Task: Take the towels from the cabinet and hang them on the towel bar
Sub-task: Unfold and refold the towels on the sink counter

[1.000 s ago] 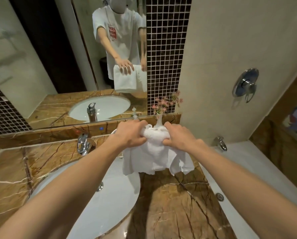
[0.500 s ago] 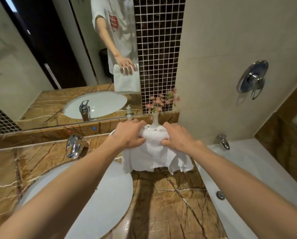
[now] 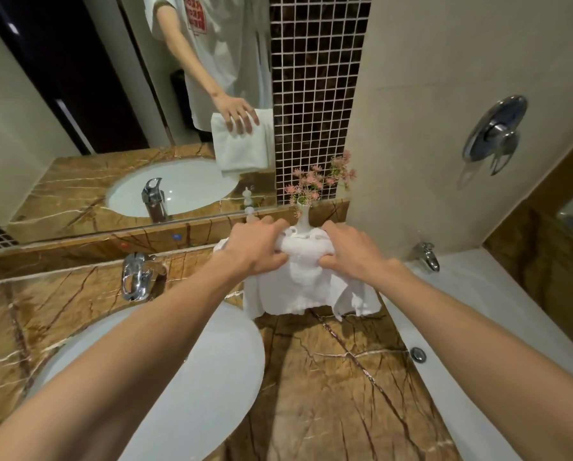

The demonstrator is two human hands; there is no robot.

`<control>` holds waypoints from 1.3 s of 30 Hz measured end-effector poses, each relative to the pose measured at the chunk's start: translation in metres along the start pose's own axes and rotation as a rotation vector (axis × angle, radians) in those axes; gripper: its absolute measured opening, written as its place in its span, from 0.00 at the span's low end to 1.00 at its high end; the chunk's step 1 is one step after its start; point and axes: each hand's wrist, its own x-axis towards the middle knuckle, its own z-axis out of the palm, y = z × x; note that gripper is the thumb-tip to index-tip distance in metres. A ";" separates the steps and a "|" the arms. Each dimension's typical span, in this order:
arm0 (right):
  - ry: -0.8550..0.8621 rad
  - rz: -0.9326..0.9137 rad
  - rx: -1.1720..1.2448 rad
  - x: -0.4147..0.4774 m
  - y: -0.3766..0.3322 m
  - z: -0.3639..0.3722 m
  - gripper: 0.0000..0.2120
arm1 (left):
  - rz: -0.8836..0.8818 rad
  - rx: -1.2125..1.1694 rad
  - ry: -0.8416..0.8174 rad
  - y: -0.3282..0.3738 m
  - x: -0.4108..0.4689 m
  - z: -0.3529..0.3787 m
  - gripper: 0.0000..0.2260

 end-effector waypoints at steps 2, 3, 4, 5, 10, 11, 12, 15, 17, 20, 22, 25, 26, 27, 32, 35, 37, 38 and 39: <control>0.007 0.005 -0.004 -0.001 0.000 0.003 0.19 | 0.015 0.008 0.014 -0.001 -0.001 0.004 0.24; 0.011 0.006 -0.003 -0.002 0.001 0.005 0.19 | 0.019 0.009 0.020 -0.001 -0.001 0.006 0.25; 0.012 0.006 -0.001 -0.003 0.001 0.006 0.19 | 0.022 0.006 0.025 -0.001 -0.001 0.008 0.25; 0.011 0.006 0.000 -0.004 0.002 0.007 0.19 | 0.025 0.004 0.029 -0.001 -0.002 0.011 0.25; 0.032 -0.009 -0.008 -0.003 0.008 0.011 0.23 | 0.019 -0.014 0.068 0.002 -0.001 0.021 0.25; 0.040 -0.014 -0.008 -0.002 0.010 0.012 0.24 | 0.018 -0.011 0.080 0.003 -0.001 0.022 0.25; 0.048 -0.018 -0.011 0.000 0.011 0.012 0.24 | 0.015 -0.010 0.090 0.003 -0.001 0.022 0.26; 0.077 -0.027 -0.012 0.004 0.015 0.012 0.26 | 0.013 -0.011 0.113 0.003 0.002 0.022 0.25; 0.082 -0.025 0.001 0.004 0.018 0.013 0.25 | 0.017 0.003 0.118 0.005 0.005 0.022 0.25; 0.087 -0.022 -0.002 0.002 0.023 0.015 0.26 | 0.022 0.019 0.111 0.008 0.007 0.023 0.25; 0.085 -0.018 -0.022 -0.001 0.025 0.019 0.27 | 0.031 0.026 0.103 0.011 0.006 0.027 0.24; 0.082 -0.019 -0.067 -0.010 0.028 0.028 0.28 | 0.035 0.010 0.109 0.018 -0.001 0.040 0.25; 0.086 -0.016 -0.088 -0.015 0.028 0.032 0.28 | 0.034 0.003 0.113 0.021 -0.006 0.046 0.25; 0.090 -0.014 -0.114 -0.020 0.027 0.038 0.28 | 0.032 -0.002 0.114 0.024 -0.011 0.053 0.26; 0.047 -0.008 -0.208 -0.064 0.025 0.081 0.29 | 0.041 -0.011 0.078 0.042 -0.052 0.099 0.27; 0.014 -0.010 -0.194 -0.097 0.024 0.111 0.39 | 0.046 -0.019 0.069 0.056 -0.082 0.128 0.30; 0.006 -0.005 -0.150 -0.115 0.023 0.128 0.43 | 0.043 -0.037 0.070 0.066 -0.099 0.144 0.33; -0.004 -0.002 -0.133 -0.122 0.023 0.134 0.44 | 0.043 -0.051 0.073 0.070 -0.108 0.151 0.34; -0.015 -0.009 -0.126 -0.128 0.024 0.142 0.43 | 0.046 -0.064 0.072 0.074 -0.117 0.158 0.35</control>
